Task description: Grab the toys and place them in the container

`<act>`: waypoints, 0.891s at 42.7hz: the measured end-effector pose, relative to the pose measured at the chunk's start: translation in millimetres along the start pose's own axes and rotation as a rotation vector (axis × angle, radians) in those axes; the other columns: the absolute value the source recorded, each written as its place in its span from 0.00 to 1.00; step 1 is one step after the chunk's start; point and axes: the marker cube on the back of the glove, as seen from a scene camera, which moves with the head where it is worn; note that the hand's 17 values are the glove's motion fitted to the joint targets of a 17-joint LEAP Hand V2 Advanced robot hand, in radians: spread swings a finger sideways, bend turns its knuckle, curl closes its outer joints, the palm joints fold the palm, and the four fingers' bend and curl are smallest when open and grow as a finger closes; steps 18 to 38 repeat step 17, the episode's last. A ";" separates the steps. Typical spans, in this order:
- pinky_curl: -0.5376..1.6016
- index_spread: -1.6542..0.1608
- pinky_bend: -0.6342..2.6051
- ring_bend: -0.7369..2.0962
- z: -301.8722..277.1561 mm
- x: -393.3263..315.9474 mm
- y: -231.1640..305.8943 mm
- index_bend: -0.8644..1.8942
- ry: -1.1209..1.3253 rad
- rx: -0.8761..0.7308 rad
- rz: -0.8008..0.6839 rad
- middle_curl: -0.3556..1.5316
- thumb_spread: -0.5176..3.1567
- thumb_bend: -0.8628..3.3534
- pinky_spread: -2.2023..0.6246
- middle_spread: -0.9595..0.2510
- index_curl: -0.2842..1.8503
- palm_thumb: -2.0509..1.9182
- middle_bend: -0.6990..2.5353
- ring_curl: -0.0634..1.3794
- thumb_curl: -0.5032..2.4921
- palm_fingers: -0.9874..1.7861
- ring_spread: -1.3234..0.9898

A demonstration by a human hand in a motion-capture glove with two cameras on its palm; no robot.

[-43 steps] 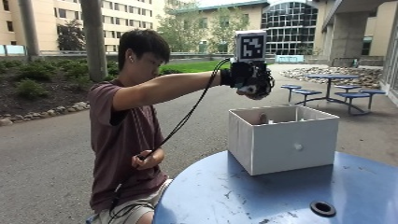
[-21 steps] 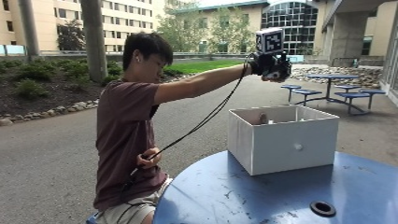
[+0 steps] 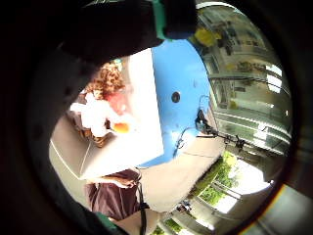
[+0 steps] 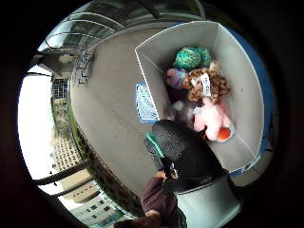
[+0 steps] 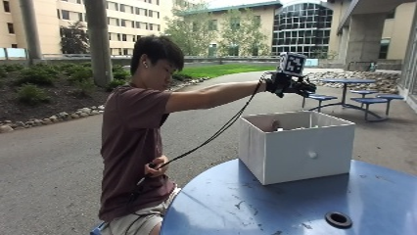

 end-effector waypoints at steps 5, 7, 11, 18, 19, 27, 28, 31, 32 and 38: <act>0.48 0.79 0.52 0.32 1.8 3.6 -5.6 0.34 -0.032 0.032 0.217 0.37 0.46 0.19 0.80 0.81 0.35 0.51 0.24 0.34 0.32 0.21 0.57; 0.48 0.80 0.51 0.31 4.7 7.0 -2.2 0.34 -0.031 0.054 0.161 0.36 0.46 0.20 0.80 0.82 0.34 0.51 0.24 0.33 0.32 0.22 0.58; 0.46 0.80 0.50 0.32 13.4 16.1 4.2 0.35 -0.025 0.069 0.071 0.35 0.47 0.20 0.80 0.82 0.32 0.51 0.25 0.32 0.31 0.24 0.58; 0.45 0.80 0.49 0.32 21.7 16.3 7.3 0.35 -0.051 0.101 -0.051 0.33 0.48 0.20 0.81 0.83 0.30 0.51 0.25 0.31 0.30 0.25 0.59; 0.45 0.80 0.49 0.32 21.7 16.3 7.3 0.35 -0.051 0.101 -0.051 0.33 0.48 0.20 0.81 0.83 0.30 0.51 0.25 0.31 0.30 0.25 0.59; 0.45 0.80 0.49 0.32 21.7 16.3 7.3 0.35 -0.051 0.101 -0.051 0.33 0.48 0.20 0.81 0.83 0.30 0.51 0.25 0.31 0.30 0.25 0.59; 0.45 0.80 0.49 0.32 21.7 16.3 7.3 0.35 -0.051 0.101 -0.051 0.33 0.48 0.20 0.81 0.83 0.30 0.51 0.25 0.31 0.30 0.25 0.59; 0.45 0.80 0.49 0.32 21.7 16.3 7.3 0.35 -0.051 0.101 -0.051 0.33 0.48 0.20 0.81 0.83 0.30 0.51 0.25 0.31 0.30 0.25 0.59; 0.45 0.80 0.49 0.32 21.7 16.3 7.3 0.35 -0.051 0.101 -0.051 0.33 0.48 0.20 0.81 0.83 0.30 0.51 0.25 0.31 0.30 0.25 0.59; 0.45 0.80 0.49 0.32 21.7 16.3 7.3 0.35 -0.051 0.101 -0.051 0.33 0.48 0.20 0.81 0.83 0.30 0.51 0.25 0.31 0.30 0.25 0.59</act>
